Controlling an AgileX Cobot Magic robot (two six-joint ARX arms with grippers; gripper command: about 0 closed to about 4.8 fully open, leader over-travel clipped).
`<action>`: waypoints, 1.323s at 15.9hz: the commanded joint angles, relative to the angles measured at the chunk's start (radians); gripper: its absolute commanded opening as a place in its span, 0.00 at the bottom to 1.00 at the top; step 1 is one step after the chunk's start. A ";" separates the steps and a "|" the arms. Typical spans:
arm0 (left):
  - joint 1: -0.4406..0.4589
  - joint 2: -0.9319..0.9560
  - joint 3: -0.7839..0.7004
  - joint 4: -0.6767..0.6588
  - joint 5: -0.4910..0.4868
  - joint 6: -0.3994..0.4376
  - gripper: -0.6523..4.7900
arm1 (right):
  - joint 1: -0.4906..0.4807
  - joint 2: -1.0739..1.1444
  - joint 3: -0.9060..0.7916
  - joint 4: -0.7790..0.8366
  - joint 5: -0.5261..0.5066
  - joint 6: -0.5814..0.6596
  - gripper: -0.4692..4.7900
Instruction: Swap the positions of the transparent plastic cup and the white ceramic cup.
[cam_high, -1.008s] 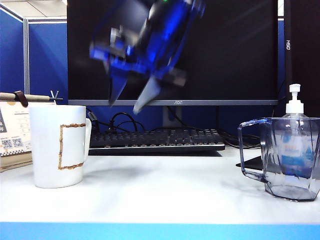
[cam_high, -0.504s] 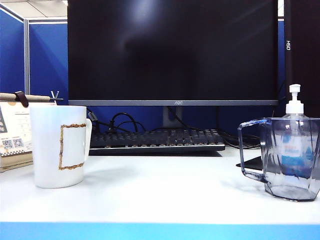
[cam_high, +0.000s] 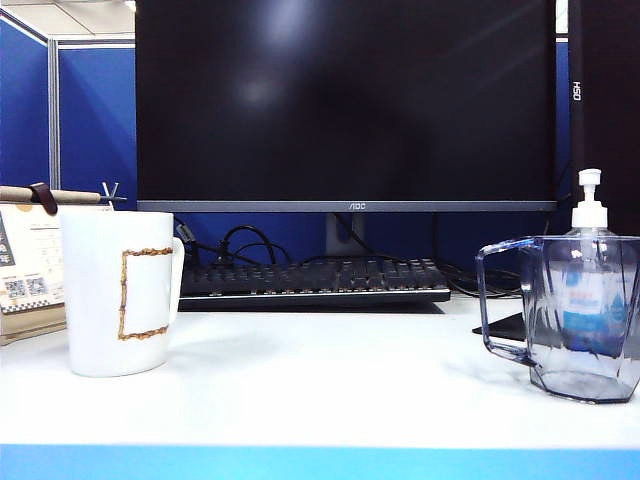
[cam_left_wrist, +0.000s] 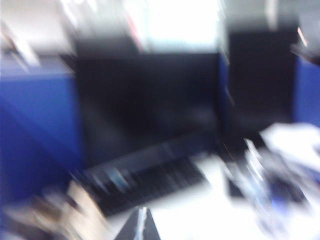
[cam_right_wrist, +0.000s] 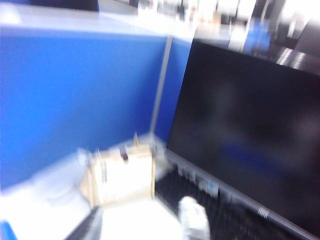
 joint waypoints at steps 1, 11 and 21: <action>0.020 -0.002 0.103 -0.138 -0.238 0.132 0.11 | 0.177 -0.138 -0.012 -0.074 0.346 -0.045 0.47; -0.309 -0.002 -0.498 -0.056 -0.137 -0.086 0.11 | 0.245 -0.940 -0.558 -0.139 0.525 -0.021 0.46; -0.462 0.014 -0.907 0.622 -0.185 -0.083 0.11 | 0.279 -0.934 -0.682 -0.717 0.403 0.402 0.47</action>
